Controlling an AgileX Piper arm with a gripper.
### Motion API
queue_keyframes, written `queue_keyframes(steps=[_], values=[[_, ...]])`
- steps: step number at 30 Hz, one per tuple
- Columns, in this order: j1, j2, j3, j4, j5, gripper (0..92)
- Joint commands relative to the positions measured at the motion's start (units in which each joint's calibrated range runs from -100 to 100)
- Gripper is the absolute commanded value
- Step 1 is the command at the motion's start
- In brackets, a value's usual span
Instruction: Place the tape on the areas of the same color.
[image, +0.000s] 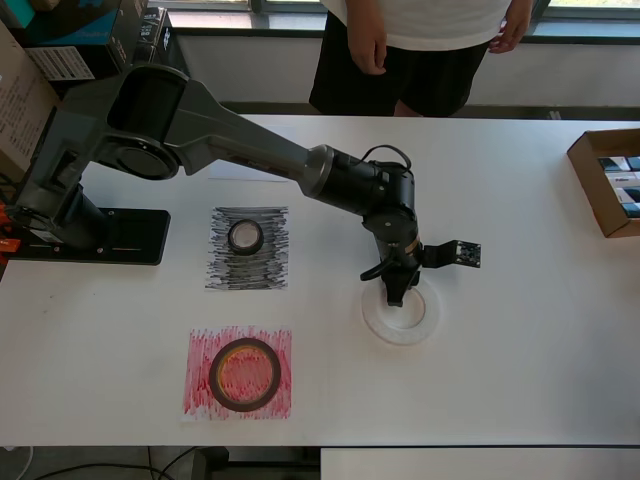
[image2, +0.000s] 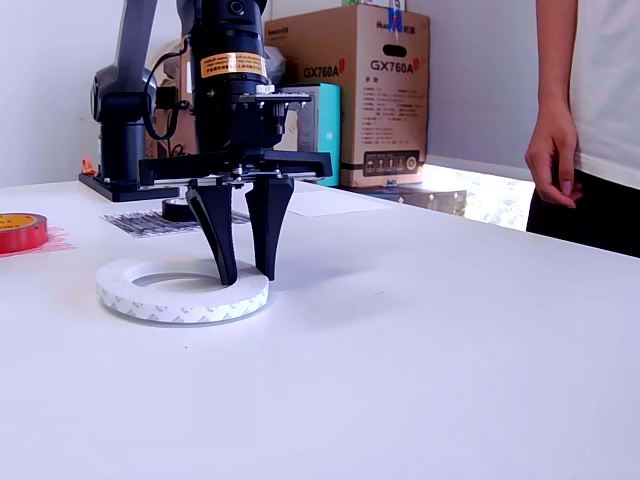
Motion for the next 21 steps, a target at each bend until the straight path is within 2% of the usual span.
queue_keyframes(steps=[1, 7, 12, 21], values=[[1.59, -2.0, -0.16, 0.07, -0.19, 0.0], [5.06, -9.77, 1.84, 3.98, -0.11, 0.0], [9.01, -16.69, 7.66, 3.89, -0.11, 0.0], [20.69, -28.38, 20.47, 3.13, -0.52, 0.0]])
